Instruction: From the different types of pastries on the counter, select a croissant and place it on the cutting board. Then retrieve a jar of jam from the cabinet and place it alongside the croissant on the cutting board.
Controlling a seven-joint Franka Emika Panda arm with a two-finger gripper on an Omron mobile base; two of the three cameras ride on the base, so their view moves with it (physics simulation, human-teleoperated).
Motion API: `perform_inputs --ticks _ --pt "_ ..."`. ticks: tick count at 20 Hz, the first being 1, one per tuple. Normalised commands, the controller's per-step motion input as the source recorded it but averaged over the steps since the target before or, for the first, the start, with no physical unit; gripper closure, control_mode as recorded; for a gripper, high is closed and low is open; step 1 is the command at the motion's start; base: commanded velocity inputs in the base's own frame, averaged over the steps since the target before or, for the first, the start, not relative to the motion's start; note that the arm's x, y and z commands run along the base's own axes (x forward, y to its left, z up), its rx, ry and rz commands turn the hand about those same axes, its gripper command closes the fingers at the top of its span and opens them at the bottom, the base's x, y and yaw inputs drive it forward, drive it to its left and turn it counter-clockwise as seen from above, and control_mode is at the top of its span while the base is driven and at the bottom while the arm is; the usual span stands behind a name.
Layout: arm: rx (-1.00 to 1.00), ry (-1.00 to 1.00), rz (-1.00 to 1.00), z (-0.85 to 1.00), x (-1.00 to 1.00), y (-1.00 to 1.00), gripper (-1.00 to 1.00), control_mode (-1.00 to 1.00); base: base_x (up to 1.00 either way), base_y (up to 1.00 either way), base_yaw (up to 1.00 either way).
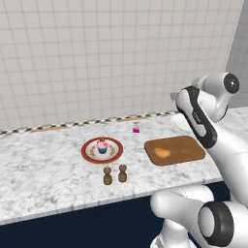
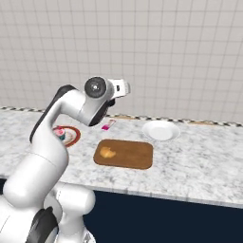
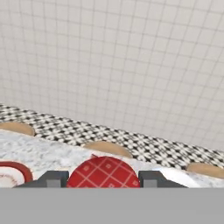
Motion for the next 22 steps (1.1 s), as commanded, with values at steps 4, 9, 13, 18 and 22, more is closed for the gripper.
perform_inputs --ticks 4,9,13,18,22 --pt "0.0 0.0 0.0 -0.01 0.0 0.0 1.0 -1.0 0.0 0.0 0.0" --pt "0.0 0.05 0.0 -0.14 -0.17 -0.06 1.0 -1.0 0.0 0.0 0.0" --pt "0.01 0.11 0.0 -0.12 -0.37 -0.03 1.0 -1.0 0.0 0.0 0.0" --pt "0.17 0.05 0.02 -0.06 -0.28 -0.21 1.0 -1.0 0.0 0.0 0.0" --pt "0.41 0.0 0.16 -0.21 -0.22 -0.5 1.0 -1.0 0.0 0.0 0.0"
